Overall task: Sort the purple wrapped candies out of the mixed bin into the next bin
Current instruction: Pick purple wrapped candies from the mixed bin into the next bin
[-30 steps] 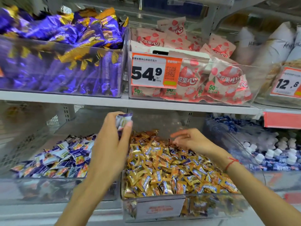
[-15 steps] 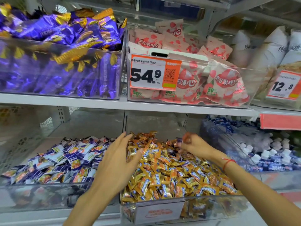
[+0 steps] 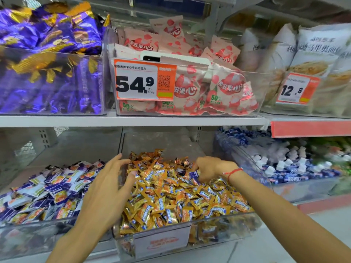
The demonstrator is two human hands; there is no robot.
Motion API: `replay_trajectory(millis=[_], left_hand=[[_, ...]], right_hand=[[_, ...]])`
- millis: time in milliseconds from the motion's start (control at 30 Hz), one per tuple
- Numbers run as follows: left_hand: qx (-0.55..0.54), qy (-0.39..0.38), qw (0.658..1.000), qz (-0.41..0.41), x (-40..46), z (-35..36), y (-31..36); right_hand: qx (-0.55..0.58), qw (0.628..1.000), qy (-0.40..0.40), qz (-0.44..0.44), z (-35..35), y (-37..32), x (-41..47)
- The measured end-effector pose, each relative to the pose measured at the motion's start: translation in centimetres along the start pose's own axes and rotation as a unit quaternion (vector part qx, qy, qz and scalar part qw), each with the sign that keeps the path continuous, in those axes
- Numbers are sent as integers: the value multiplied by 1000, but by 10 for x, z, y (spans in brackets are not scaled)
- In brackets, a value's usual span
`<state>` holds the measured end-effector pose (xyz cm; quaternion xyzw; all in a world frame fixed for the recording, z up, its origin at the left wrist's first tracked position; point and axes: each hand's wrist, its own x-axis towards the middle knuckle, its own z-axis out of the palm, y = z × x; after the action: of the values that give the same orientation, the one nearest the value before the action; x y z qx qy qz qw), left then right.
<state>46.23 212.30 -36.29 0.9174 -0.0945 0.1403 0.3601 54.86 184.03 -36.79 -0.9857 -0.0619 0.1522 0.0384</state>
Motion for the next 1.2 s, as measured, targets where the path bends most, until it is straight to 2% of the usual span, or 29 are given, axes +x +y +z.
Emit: replay_trajectory(millis=[67,100,167,267,400,467,533,600,767,800,867,933,1033,1100,1167,1200], left_hand=[[3,0,1000,5,1,1,-2],[4,1,1000,8,1,2,-3],[4,6,1000,17,2,3,-6],[5,20,999,49,4,4,-9],[-17,43,992,118,5,3,3],[-94,37,988,114,2,2,15],[-215,20,972,89,0,2,24],[-291,28,954,61,-1,0,27],[-322,125,938,38,2,-22,8],[-313,141,939,35,3,-28,1],[-272,176,946,24,7,-39,-16],[-212,211,954,8,9,-50,-31],[-133,200,971,-13,9,-61,-51],[-84,168,982,-37,9,-64,-59],[-64,155,985,-45,9,-64,-60],[-62,157,985,-38,8,-63,-58]], right_hand=[[-4,998,50,-24,1,1,-6],[39,996,74,-39,1,2,-11],[199,971,118,-58,-1,3,-26],[410,899,117,-95,-8,-13,-52],[575,801,44,-161,-13,-60,-72],[611,768,44,-186,-12,-83,-74],[616,762,61,-189,-12,-101,-75],[624,758,74,-177,-12,-113,-74],[668,719,22,-189,-15,-132,-70],[658,728,28,-191,-15,-138,-67],[579,787,100,-190,-14,-153,-60],[454,842,198,-213,-11,-173,-50],[270,888,293,-232,-7,-194,-33],[168,920,272,-228,-7,-200,-22],[151,933,237,-227,-3,-197,-18],[162,928,246,-228,0,-192,-20]])
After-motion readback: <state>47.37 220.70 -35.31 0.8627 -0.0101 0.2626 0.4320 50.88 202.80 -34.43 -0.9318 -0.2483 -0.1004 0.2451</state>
